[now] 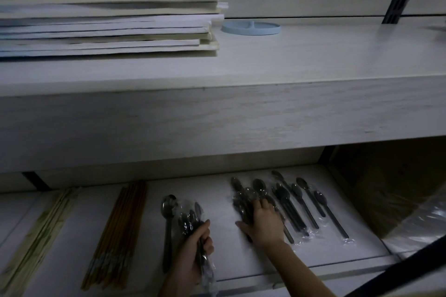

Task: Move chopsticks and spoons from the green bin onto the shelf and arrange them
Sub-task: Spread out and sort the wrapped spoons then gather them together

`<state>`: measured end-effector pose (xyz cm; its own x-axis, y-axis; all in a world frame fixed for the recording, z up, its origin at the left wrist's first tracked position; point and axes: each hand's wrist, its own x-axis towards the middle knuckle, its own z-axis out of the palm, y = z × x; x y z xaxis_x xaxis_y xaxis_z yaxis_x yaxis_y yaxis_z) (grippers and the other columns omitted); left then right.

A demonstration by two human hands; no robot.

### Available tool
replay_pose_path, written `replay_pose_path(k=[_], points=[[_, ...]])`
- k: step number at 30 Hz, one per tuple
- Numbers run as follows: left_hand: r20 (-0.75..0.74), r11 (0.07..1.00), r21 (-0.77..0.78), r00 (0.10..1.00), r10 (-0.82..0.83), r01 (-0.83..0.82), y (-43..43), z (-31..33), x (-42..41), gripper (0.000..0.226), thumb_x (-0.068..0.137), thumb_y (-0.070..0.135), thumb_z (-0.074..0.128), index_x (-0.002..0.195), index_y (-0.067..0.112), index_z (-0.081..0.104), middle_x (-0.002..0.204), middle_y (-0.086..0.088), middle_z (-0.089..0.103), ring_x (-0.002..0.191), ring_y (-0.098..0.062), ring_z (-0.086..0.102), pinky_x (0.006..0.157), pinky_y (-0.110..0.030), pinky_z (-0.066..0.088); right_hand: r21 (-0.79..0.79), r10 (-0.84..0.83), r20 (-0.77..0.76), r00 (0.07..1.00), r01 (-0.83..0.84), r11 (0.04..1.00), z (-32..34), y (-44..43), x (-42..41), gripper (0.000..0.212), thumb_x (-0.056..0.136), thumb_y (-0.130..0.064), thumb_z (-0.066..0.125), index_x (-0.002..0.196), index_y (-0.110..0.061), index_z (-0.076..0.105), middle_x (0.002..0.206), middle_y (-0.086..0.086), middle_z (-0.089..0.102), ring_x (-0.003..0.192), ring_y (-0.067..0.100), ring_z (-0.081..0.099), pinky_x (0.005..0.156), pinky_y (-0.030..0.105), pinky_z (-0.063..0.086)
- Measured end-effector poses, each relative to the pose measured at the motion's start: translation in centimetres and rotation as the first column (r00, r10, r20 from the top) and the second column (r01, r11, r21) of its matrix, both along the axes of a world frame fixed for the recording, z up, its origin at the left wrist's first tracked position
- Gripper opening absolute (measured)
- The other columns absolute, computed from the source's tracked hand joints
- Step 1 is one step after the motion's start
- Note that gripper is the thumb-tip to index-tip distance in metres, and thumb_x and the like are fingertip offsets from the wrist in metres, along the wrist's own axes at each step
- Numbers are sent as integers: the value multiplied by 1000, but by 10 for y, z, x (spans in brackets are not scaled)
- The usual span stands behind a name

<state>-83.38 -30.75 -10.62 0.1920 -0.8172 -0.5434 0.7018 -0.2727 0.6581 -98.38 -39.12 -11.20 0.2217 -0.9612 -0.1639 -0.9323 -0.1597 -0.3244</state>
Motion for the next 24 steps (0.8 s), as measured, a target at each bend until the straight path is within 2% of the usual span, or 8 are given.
replay_pose_path(k=[4, 8, 11, 14, 16, 20, 24], points=[[-22, 1000, 5, 999, 25, -25, 0, 0, -2, 34, 92, 2, 47, 61, 13, 38, 40, 4, 37, 27, -7, 31, 31, -19, 24, -45, 17, -57, 998, -19, 999, 4, 2, 6, 42, 92, -39, 46, 125, -12, 45, 123, 9, 59, 112, 25, 58, 94, 33, 48], [-27, 1000, 1, 999, 30, -30, 2, 0, -2, 33, 91, 4, 48, 61, 13, 37, 42, 4, 37, 28, -6, 31, 32, -20, 24, 9, 17, -99, 995, -16, 1000, 11, -2, 11, 39, 88, -38, 48, 113, -9, 56, 113, 11, 65, 105, 28, 62, 88, 34, 50], [-15, 999, -1, 999, 36, -36, 2, 2, 0, 34, 91, 4, 48, 61, 13, 38, 42, 4, 37, 28, -6, 31, 32, -19, 25, 28, 24, -98, 995, -21, 999, 15, -4, 10, 42, 88, -41, 48, 109, -7, 61, 113, 13, 65, 106, 30, 62, 88, 34, 50], [-25, 999, 1, 999, 39, -39, 3, 1, 1, 35, 92, 5, 47, 60, 14, 37, 41, 4, 36, 28, -6, 31, 32, -19, 24, 38, 28, -101, 994, -25, 999, 18, 1, 10, 40, 93, -37, 44, 117, -6, 54, 119, 14, 62, 111, 30, 59, 91, 35, 48], [-34, 999, 7, 999, 40, -40, 2, 0, 1, 35, 92, 5, 48, 60, 14, 37, 42, 4, 36, 28, -6, 31, 32, -19, 24, 39, 27, -90, 996, -24, 999, 18, 7, 11, 34, 97, -27, 37, 122, -6, 47, 122, 15, 60, 112, 30, 59, 93, 37, 48], [-35, 999, 13, 999, 35, -35, 1, -3, 0, 35, 91, 6, 50, 59, 13, 38, 42, 3, 38, 27, -7, 31, 31, -18, 24, 34, -39, 28, 999, 38, 999, 16, 11, 13, 33, 95, -7, 34, 128, -6, 37, 125, 16, 57, 112, 30, 59, 92, 37, 49], [-33, 1000, 8, 999, 14, -14, 0, -2, -3, 36, 93, 7, 48, 59, 14, 37, 42, 4, 38, 27, -7, 31, 30, -18, 24, 52, -51, 102, 994, 46, 998, 17, 1, 24, 40, 95, -8, 39, 134, -7, 32, 138, 14, 41, 120, 31, 51, 95, 40, 44]])
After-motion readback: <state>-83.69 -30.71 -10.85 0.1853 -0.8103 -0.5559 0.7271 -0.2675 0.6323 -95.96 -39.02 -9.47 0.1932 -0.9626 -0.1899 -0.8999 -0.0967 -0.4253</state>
